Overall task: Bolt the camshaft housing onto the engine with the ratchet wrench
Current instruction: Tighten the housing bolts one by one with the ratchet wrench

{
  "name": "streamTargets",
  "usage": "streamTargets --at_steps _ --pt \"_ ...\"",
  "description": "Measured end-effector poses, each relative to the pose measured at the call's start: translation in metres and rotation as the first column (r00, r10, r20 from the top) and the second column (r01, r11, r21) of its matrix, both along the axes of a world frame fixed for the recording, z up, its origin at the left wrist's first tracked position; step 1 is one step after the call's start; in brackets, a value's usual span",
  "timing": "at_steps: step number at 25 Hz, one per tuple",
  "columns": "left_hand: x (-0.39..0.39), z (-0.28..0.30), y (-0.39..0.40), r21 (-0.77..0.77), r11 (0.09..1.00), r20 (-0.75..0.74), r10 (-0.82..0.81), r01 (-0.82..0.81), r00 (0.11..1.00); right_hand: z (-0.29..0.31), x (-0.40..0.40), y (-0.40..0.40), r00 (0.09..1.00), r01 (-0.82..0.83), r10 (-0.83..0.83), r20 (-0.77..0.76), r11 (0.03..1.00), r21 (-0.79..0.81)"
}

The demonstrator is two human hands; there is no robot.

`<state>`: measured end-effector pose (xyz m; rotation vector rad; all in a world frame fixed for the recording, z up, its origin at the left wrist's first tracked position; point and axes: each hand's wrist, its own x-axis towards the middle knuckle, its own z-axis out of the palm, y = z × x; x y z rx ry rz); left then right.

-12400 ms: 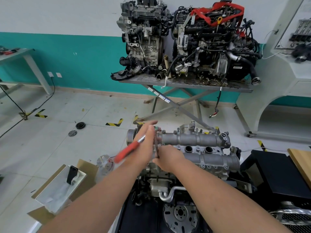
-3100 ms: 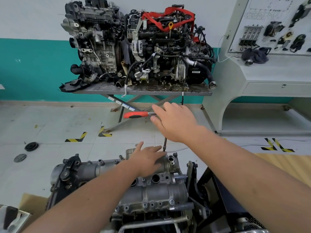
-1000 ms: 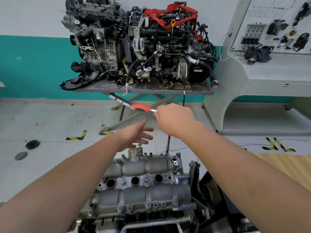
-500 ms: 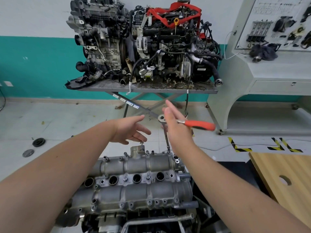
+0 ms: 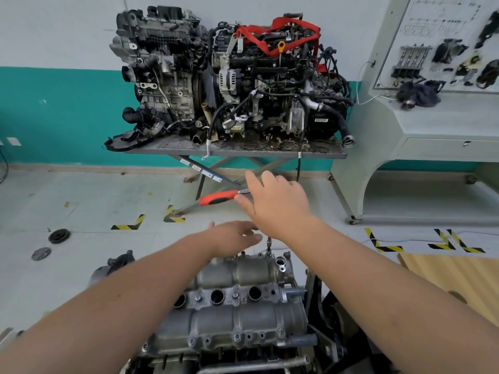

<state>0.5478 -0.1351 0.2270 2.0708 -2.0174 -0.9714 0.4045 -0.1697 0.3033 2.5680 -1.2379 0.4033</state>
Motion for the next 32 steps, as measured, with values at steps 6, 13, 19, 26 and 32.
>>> streamTargets --at_steps 6,13,19,26,32 --pt "-0.037 -0.022 -0.013 -0.011 0.997 0.120 -0.074 0.076 0.990 0.029 0.006 -0.006 0.987 0.072 -0.132 0.088 0.868 0.491" --pt "-0.038 -0.027 -0.007 0.005 0.999 -0.058 -0.037 0.037 0.998 0.006 0.006 0.012 0.225 -0.780 -0.742 0.631 0.251 0.573" --pt "-0.041 -0.019 -0.006 0.001 1.000 -0.047 -0.005 0.005 0.999 -0.025 0.001 0.008 -0.042 -0.770 -0.632 0.774 0.514 0.378" --pt "-0.044 0.012 -0.030 0.092 0.969 -0.108 0.238 -0.229 0.965 -0.039 -0.016 -0.004 0.789 -0.261 0.382 0.481 0.918 -0.300" --pt "-0.040 -0.025 -0.022 0.060 0.995 -0.029 -0.079 0.081 0.996 0.016 -0.016 -0.002 0.977 -0.162 0.165 -0.136 0.986 0.035"
